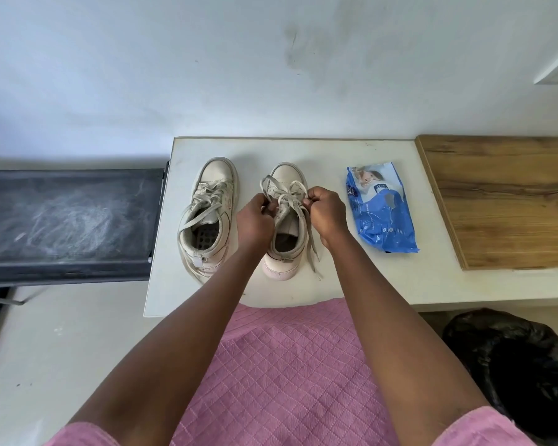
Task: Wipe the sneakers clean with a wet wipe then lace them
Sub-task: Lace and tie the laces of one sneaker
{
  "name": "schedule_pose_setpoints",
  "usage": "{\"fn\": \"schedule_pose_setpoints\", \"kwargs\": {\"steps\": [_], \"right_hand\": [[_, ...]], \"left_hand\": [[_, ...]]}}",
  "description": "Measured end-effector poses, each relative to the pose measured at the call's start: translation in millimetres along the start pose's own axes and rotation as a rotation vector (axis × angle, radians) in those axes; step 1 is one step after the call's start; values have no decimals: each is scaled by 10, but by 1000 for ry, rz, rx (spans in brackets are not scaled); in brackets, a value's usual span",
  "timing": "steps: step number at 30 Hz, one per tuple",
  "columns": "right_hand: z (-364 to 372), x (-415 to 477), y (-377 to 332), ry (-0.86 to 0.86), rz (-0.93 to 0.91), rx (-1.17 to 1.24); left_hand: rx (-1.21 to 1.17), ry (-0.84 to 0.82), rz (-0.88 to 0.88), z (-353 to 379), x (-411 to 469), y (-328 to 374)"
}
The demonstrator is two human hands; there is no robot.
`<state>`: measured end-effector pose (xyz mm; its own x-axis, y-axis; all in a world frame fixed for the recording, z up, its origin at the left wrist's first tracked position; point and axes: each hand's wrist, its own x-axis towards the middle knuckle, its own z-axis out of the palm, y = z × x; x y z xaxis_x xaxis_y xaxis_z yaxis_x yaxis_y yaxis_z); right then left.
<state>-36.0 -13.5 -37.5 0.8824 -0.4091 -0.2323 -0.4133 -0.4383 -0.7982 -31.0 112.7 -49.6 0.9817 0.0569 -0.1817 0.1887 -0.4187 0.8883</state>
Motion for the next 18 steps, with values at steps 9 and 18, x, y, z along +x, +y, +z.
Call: {"fn": "schedule_pose_setpoints", "kwargs": {"steps": [9,18], "right_hand": [[-39,-78,55,11,89,96],[-5,-366,-9,127,-40,-66]], "left_hand": [[66,29,-40,-178,-50,46],[211,-44,114,-112,-110,189]]}}
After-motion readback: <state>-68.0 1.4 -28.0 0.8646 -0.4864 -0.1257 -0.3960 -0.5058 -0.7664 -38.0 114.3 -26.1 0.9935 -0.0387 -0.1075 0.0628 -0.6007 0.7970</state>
